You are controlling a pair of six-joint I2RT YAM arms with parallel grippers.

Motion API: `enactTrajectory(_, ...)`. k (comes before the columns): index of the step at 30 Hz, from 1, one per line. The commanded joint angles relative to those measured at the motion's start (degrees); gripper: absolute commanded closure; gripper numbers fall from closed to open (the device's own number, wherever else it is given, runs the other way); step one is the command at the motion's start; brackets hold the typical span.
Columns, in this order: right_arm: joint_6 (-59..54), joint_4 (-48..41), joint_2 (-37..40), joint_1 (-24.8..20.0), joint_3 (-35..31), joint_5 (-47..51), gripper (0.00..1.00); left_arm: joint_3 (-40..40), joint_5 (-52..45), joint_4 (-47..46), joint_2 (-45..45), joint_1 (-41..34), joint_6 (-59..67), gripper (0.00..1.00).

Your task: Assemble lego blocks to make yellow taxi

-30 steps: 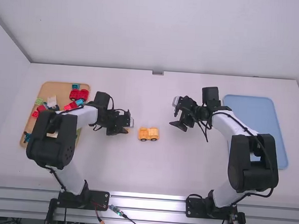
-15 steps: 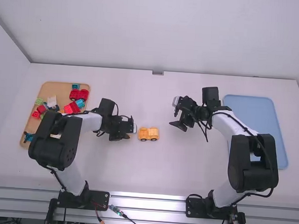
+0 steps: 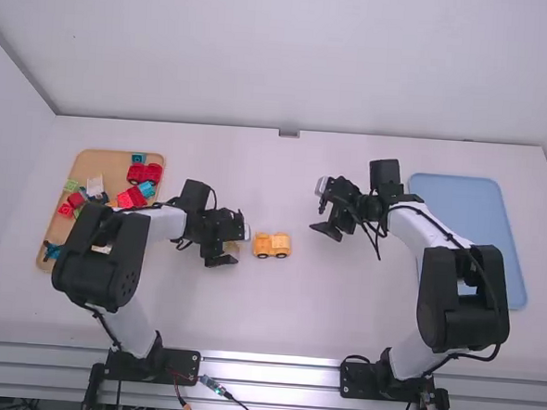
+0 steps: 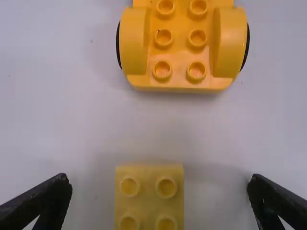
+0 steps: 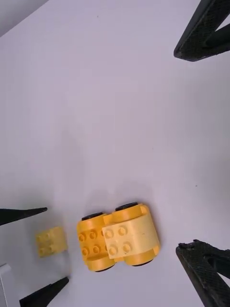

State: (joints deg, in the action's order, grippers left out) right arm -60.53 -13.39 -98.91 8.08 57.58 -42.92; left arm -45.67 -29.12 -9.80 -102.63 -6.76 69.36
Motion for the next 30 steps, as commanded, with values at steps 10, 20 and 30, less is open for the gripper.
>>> enactTrajectory(10,-0.35,-0.94,0.5,-0.17,0.52,-2.64,0.01,-3.56,-7.67,-9.68,2.05,2.91,10.39,0.01)
enactTrajectory(20,-5.55,8.39,-2.1,-0.17,-7.21,-16.0,0.01,2.29,-31.98,0.68,-0.2,13.7,17.76,0.01)
enactTrajectory(30,0.68,24.9,-10.21,3.89,-12.24,-20.09,0.01,5.97,-32.79,17.53,-5.43,9.64,7.64,0.01)
